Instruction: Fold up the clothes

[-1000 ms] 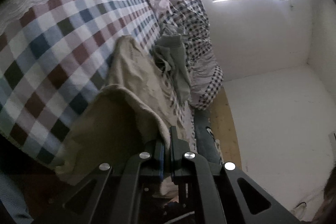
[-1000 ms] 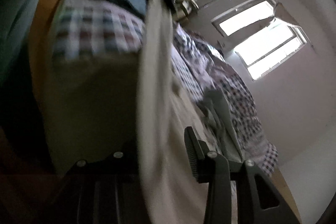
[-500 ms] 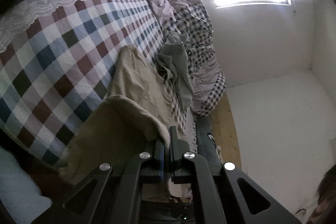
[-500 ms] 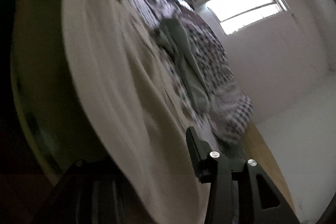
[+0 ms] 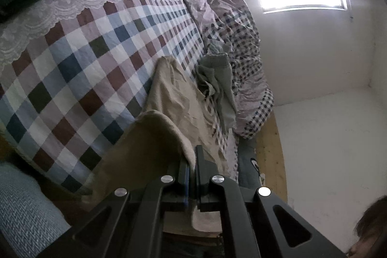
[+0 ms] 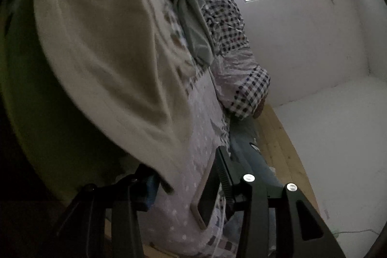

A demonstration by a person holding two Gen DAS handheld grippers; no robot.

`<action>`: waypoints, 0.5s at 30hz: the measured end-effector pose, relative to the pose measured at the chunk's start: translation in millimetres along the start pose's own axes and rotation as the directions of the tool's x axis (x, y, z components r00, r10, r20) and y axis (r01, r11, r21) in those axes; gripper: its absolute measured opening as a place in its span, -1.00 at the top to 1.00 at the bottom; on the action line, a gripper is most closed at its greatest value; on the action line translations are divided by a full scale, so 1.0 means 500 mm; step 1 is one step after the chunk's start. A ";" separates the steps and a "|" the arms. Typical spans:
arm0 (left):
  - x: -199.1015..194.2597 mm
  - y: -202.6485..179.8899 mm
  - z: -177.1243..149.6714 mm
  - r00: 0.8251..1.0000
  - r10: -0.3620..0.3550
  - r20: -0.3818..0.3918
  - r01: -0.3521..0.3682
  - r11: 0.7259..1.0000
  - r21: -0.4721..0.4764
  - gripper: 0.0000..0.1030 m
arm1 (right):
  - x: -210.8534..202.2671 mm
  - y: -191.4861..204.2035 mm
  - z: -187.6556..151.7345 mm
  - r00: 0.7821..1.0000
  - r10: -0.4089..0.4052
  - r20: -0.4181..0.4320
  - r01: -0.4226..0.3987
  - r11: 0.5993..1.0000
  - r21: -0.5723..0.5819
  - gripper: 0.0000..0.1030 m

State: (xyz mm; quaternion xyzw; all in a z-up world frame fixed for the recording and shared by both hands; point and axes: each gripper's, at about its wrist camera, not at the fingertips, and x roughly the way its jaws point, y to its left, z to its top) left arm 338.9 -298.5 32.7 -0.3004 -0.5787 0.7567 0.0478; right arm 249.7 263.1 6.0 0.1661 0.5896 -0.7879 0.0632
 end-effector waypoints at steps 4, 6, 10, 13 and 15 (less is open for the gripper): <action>0.001 0.004 0.001 1.000 0.019 0.004 -0.018 1.000 -0.003 0.96 | 0.009 0.016 -0.024 1.000 -0.012 0.010 0.012 0.998 -0.068 0.11; 0.003 0.003 0.000 1.000 0.026 0.002 -0.026 1.000 -0.004 0.96 | 0.012 0.027 -0.025 0.999 -0.020 0.026 0.023 0.995 -0.099 0.11; 0.004 0.003 -0.002 0.999 0.040 -0.001 -0.040 0.999 -0.004 0.96 | 0.004 0.044 -0.034 0.997 -0.043 0.068 0.053 0.985 -0.162 0.11; 0.006 0.002 -0.004 0.999 0.049 -0.005 -0.049 0.999 -0.004 0.96 | -0.002 0.056 -0.036 0.993 -0.070 0.097 0.088 0.976 -0.199 0.11; 0.007 0.002 -0.006 0.999 0.054 -0.006 -0.054 0.999 -0.005 0.96 | -0.006 0.063 -0.036 0.990 -0.078 0.114 0.101 0.971 -0.217 0.10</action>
